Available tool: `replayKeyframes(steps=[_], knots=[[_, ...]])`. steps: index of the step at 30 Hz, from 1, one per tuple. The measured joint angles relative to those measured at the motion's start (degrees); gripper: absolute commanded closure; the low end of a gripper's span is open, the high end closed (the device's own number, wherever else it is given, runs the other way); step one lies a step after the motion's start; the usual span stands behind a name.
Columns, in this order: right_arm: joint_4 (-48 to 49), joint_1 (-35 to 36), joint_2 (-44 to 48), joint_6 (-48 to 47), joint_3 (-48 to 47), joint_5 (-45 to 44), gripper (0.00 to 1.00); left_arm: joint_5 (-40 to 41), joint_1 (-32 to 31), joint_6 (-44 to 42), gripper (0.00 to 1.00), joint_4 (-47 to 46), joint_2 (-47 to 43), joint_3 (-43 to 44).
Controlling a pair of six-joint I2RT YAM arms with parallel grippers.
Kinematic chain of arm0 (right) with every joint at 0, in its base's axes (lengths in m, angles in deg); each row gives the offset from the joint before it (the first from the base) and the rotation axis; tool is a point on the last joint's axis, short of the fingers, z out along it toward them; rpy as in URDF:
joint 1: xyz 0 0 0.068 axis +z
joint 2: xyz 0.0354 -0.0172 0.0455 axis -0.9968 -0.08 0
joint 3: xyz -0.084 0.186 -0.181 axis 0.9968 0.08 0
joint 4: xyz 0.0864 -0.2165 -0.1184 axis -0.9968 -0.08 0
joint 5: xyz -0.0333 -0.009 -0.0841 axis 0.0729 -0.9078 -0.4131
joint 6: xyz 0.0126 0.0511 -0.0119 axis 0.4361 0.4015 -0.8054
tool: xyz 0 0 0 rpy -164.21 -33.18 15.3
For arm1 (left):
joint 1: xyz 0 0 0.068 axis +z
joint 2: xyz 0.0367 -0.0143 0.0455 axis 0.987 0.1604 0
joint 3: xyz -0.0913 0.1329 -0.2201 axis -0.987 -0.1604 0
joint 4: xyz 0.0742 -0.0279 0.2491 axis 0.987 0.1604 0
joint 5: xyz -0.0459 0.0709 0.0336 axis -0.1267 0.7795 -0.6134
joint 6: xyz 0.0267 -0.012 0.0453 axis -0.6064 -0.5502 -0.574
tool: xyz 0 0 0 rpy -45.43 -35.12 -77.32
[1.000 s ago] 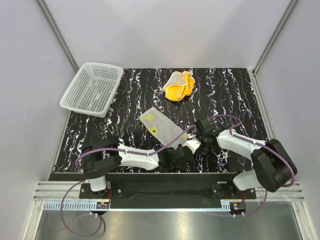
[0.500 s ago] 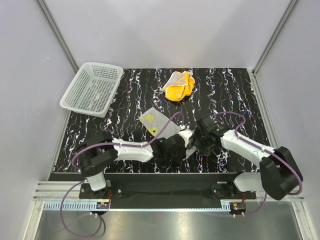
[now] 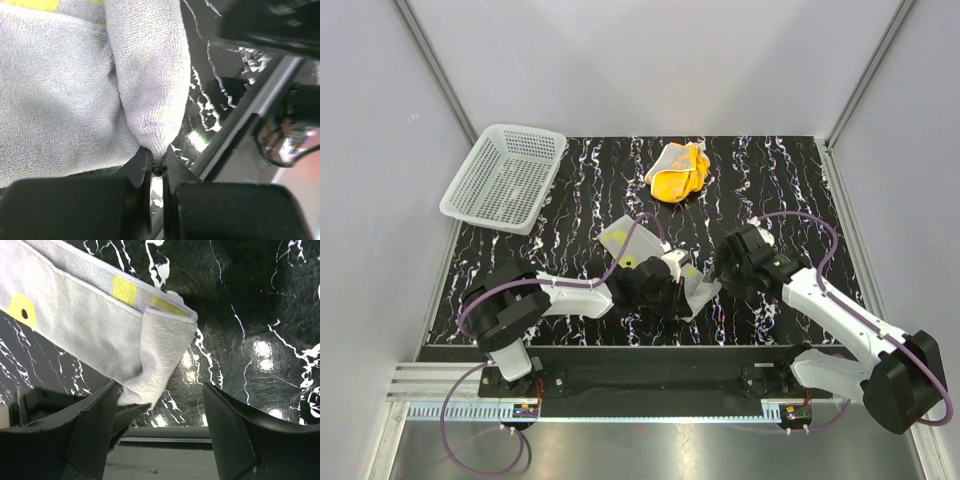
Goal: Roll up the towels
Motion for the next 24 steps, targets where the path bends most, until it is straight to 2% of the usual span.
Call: replayKeyframes(steps=[7, 11, 17, 24], knots=[[4.98, 0.0, 8.55, 0.46, 8.7, 4.07, 0.24, -7.54, 4.74, 13.46, 1.0, -13.75, 0.22, -7.85], [10.91, 0.0, 13.27, 1.86, 15.21, 7.43, 0.23, -10.49, 6.82, 20.41, 1.0, -18.64, 0.66, -8.79], [19.1, 0.0, 12.24, 4.15, 20.28, 10.05, 0.23, -14.73, 9.11, 29.09, 1.0, -24.17, 2.75, -8.79], [26.03, 0.0, 9.55, 5.84, 20.61, 9.77, 0.23, -17.57, 10.47, 35.78, 1.0, -29.51, 6.34, -10.88]])
